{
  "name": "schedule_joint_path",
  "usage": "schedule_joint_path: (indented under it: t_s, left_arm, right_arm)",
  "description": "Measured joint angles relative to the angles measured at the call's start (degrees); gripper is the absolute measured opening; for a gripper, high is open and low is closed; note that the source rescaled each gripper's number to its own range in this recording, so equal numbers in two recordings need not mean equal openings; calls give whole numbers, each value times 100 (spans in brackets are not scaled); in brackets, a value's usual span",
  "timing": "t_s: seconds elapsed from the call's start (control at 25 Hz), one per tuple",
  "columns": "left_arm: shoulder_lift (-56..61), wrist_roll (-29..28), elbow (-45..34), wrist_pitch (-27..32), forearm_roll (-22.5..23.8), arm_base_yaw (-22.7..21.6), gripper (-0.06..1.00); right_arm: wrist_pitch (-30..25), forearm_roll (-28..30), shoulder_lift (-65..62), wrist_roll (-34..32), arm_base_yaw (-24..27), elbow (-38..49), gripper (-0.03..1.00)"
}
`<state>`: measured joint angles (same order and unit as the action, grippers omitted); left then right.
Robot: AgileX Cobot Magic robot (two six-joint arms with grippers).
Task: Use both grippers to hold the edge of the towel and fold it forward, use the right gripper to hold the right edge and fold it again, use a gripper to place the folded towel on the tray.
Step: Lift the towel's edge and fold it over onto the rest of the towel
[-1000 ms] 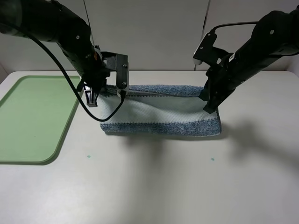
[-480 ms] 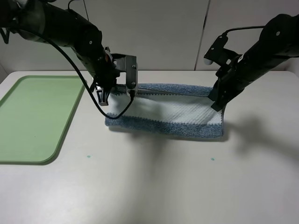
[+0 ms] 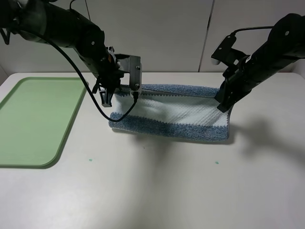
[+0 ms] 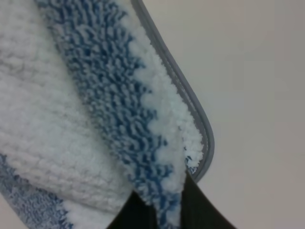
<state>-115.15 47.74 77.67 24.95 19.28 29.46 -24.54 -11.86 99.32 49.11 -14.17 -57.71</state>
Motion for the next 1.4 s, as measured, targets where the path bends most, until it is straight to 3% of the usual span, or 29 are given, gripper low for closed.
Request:
schedule_joint_path:
  t_s: [0.2,0.28,0.36,0.56,0.64,0.8,1.12,1.2,1.24,1.32,1.4]
  left_arm:
    - [0,8,0,0,0,0,1]
    - [0,8,0,0,6,0,6]
    - [0,8,0,14,25,-6,19]
    - [-5,-33,0,-54,101,-23,79]
    - [-12,-44,0,-196,101,-23,91]
    - [-12,-58,0,-299,101,-23,98]
    - [-29,-195,0,-318,101,-23,100]
    - [-29,-198,0,-318,101,-23,100]
    - [-29,-198,0,-318,101,-23,100]
    - [-29,-198,0,-330,101,-23,100]
    - [-29,-200,0,-361,106,-23,100]
  right_arm:
    - [0,0,0,0,0,0,0]
    - [6,0,0,-5,0,0,0]
    - [-1,18,0,-5,5,0,0]
    - [-11,70,0,-22,49,0,0]
    - [-11,70,0,-22,49,0,0]
    - [-11,70,0,-22,49,0,0]
    - [-11,48,0,-24,49,0,1]
    - [-11,-8,0,-29,49,0,15]
    - [-17,-23,0,-29,49,0,28]
    - [-12,-75,0,-71,49,0,70]
    - [9,-109,0,-237,49,0,89]
